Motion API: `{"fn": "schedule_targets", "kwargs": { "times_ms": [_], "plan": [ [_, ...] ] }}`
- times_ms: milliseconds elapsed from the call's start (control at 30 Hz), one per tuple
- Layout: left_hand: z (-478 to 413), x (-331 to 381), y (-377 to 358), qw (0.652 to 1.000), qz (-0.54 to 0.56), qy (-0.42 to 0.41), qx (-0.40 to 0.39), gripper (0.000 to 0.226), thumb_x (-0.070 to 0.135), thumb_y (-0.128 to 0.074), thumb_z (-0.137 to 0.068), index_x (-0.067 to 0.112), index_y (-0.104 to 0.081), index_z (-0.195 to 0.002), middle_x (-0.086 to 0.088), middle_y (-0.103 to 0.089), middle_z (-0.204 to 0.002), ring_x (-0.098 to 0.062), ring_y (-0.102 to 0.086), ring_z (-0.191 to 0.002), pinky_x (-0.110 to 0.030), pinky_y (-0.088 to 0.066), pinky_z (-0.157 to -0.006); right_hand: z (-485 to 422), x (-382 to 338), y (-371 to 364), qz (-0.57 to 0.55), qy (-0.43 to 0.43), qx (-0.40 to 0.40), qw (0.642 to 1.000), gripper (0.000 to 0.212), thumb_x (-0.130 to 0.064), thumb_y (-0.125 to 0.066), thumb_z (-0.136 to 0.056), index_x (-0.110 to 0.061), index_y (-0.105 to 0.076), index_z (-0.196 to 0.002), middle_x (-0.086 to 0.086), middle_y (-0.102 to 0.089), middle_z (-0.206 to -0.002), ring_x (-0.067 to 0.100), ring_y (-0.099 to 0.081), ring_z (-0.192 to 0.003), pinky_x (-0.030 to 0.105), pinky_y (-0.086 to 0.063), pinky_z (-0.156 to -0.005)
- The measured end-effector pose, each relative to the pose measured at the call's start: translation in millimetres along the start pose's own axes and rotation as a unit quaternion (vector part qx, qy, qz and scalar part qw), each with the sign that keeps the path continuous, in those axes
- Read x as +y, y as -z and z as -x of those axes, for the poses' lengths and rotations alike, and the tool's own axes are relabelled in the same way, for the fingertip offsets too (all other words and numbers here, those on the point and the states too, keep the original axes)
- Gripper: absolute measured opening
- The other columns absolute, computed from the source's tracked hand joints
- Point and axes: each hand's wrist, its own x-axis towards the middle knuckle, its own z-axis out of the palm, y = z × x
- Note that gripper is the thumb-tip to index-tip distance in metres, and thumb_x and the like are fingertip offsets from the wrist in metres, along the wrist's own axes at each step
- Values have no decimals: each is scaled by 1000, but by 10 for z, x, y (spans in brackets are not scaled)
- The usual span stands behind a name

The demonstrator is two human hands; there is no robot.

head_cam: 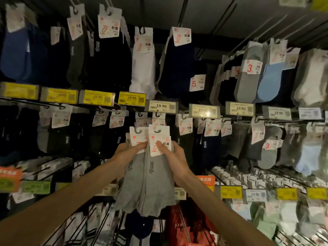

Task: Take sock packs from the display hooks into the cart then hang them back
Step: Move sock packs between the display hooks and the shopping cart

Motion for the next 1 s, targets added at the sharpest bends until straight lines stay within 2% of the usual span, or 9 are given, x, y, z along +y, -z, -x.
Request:
{"fn": "schedule_targets", "kwargs": {
  "times_ms": [67,133,233,333,433,567,767,867,1000],
  "plan": [
    [-36,29,63,1000,9,-1,-12,45,30,-82,-78,14,-69,-118,-9,-76,-102,-25,-73,-94,-38,-59,-79,-3,-36,-80,7,27,7,1000,38,-28,-72,-87,-13,-60,-120,4,-73,-107,17,-71,-97,35,-58,-85],
    [-88,64,135,1000,3,-5,-19,44,31,-82,-78,16,-70,-117,-8,-76,-101,-25,-73,-94,-39,-59,-81,-8,-55,-155,-3,45,12,999,37,-26,-71,-88,-13,-60,-120,4,-73,-107,16,-71,-97,33,-59,-82],
    [-163,153,190,999,-7,-32,-27,39,30,-81,-80,16,-71,-115,-5,-77,-98,-23,-73,-92,-37,-59,-78,-26,-109,-241,-2,74,27,997,33,-23,-69,-89,-13,-60,-119,3,-74,-105,14,-71,-94,25,-58,-74],
    [-172,216,171,998,7,-41,-40,36,28,-80,-81,13,-72,-113,-5,-77,-96,-22,-74,-90,-35,-58,-75,-52,-160,-308,18,111,45,993,32,-23,-68,-90,-12,-59,-119,3,-73,-106,13,-71,-96,26,-58,-77],
    [-150,245,173,998,9,-34,-49,32,30,-79,-81,13,-73,-107,-5,-77,-90,-19,-75,-81,-28,-57,-63,-84,-183,-361,38,136,77,987,30,-24,-67,-91,-13,-58,-116,-1,-73,-104,9,-70,-94,23,-58,-76],
    [-163,286,191,997,-7,-35,-64,36,39,-80,-78,15,-74,-105,-4,-78,-91,-18,-75,-82,-27,-57,-64,-157,-251,-351,29,144,103,984,25,-26,-68,-90,-17,-60,-112,0,-74,-102,10,-71,-93,29,-59,-80],
    [-218,339,213,997,-15,-40,-70,39,41,-80,-78,17,-73,-107,-2,-78,-93,-18,-75,-85,-31,-58,-72,-251,-336,-365,16,139,103,985,32,-27,-69,-89,-17,-56,-117,3,-73,-105,14,-71,-96,41,-57,-89],
    [-221,348,220,997,-18,-37,-69,36,40,-78,-79,16,-74,-106,-3,-78,-91,-17,-75,-83,-28,-56,-68,-305,-369,-363,-11,123,102,987,37,-23,-71,-88,-23,-53,-120,5,-73,-107,17,-71,-97,45,-57,-89],
    [-223,373,237,997,-19,-40,-62,37,40,-79,-78,16,-73,-107,-3,-77,-93,-18,-74,-86,-29,-57,-70,-353,-426,-348,-19,135,86,987,41,-13,-70,-88,-25,-55,-123,2,-73,-108,17,-71,-98,44,-57,-88]
  ]
}}
